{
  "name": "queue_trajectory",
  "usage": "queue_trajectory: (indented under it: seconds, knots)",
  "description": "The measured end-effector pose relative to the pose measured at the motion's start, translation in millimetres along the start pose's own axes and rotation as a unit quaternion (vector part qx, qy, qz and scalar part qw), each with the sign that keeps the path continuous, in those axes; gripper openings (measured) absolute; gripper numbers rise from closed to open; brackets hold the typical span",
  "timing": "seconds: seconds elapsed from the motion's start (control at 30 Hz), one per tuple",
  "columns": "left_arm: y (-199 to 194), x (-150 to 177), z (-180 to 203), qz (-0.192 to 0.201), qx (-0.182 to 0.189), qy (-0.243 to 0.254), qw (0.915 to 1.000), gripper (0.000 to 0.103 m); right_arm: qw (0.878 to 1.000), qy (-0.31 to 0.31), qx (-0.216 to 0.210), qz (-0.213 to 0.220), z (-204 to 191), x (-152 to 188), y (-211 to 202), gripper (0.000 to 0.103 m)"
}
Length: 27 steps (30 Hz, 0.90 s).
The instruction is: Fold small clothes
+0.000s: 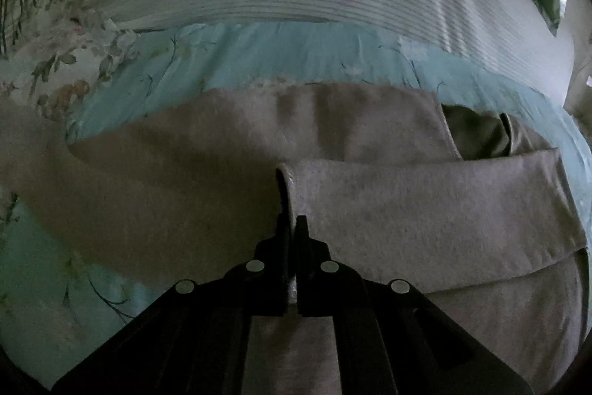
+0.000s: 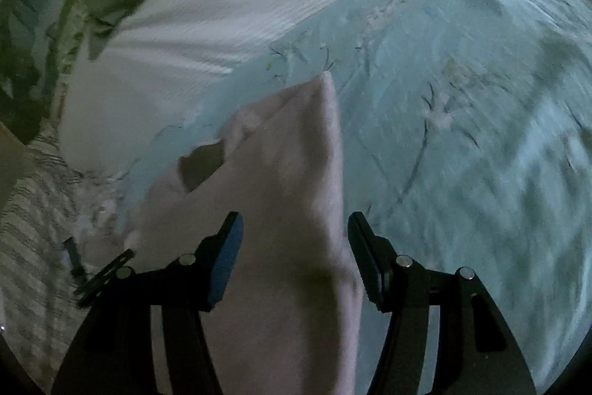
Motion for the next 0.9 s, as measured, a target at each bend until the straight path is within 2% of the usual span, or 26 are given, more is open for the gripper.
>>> queue_trajectory:
  seconds: [0.17, 0.23, 0.27, 0.37, 0.47, 0.53, 0.6, 0.67, 0.73, 0.77, 0.8, 0.83, 0.87, 0.9]
  knots:
    - [6.0, 6.3, 3.2, -0.012, -0.002, 0.001, 0.9999, 0.000, 0.999, 0.001, 0.035, -0.033, 11.8, -26.1, 51.8, 0.059]
    - [7.8, 7.6, 0.5, -0.015, -0.003, -0.003, 0.9999, 0.000, 0.999, -0.013, 0.028, -0.042, 8.3, -29.2, 60.4, 0.016]
    - [8.2, 7.6, -0.9, -0.016, -0.004, -0.006, 0.9998, 0.000, 0.998, -0.018, 0.026, -0.051, 4.9, -30.0, 60.7, 0.008]
    - [11.9, 5.1, -1.8, -0.019, -0.011, -0.011, 0.9997, 0.000, 0.999, -0.032, 0.012, -0.026, -5.1, -32.1, 42.0, 0.007]
    - [13.7, 3.1, -1.0, -0.020, -0.018, -0.017, 0.9995, 0.000, 0.998, -0.048, 0.043, -0.017, -2.3, -30.0, 39.0, 0.007]
    - [17.6, 3.2, 3.2, -0.026, -0.015, -0.015, 0.9994, 0.000, 0.997, -0.036, 0.069, -0.022, 11.1, -28.8, 45.0, 0.007]
    - [17.0, 3.8, 13.8, -0.025, -0.007, -0.003, 0.9997, 0.001, 0.996, -0.020, 0.079, -0.026, 19.5, -26.7, 45.4, 0.011]
    - [15.0, 4.4, 22.7, -0.025, -0.017, 0.018, 0.9994, 0.001, 0.996, -0.014, 0.089, -0.007, 15.8, -22.0, 30.5, 0.012]
    - [16.1, 5.7, 22.1, -0.030, -0.023, 0.023, 0.9990, 0.003, 0.997, -0.031, 0.071, 0.016, -0.1, -10.8, 13.1, 0.019]
    - [17.0, 6.5, 19.5, -0.033, -0.022, 0.020, 0.9990, 0.004, 0.997, -0.041, 0.061, 0.019, -10.0, -7.3, 12.0, 0.036]
    - [17.8, 7.5, 15.3, -0.038, -0.018, 0.011, 0.9991, 0.005, 0.997, -0.062, 0.040, 0.010, -21.1, 4.6, 11.5, 0.057]
    - [17.8, 8.6, 11.2, -0.041, -0.013, 0.000, 0.9991, 0.005, 0.997, -0.073, 0.027, -0.004, -26.1, 12.7, 14.8, 0.063]
    - [16.8, 9.9, 7.6, -0.042, -0.007, -0.010, 0.9990, 0.006, 0.996, -0.087, 0.022, -0.023, -30.3, 21.3, 22.4, 0.065]
    - [15.4, 11.6, 5.3, -0.043, -0.005, -0.017, 0.9989, 0.007, 0.993, -0.101, 0.044, -0.031, -29.9, 27.6, 29.7, 0.064]
Point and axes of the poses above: each gripper's, at about its wrist camera, not at the fingertips, and y roughly the way its jaws point, z to its right, x to its underside, the point moved 2 cm from there along y, roughly the way its jaws point, and after that the axes turned 7 degrees about y, right-handed, at the moved point
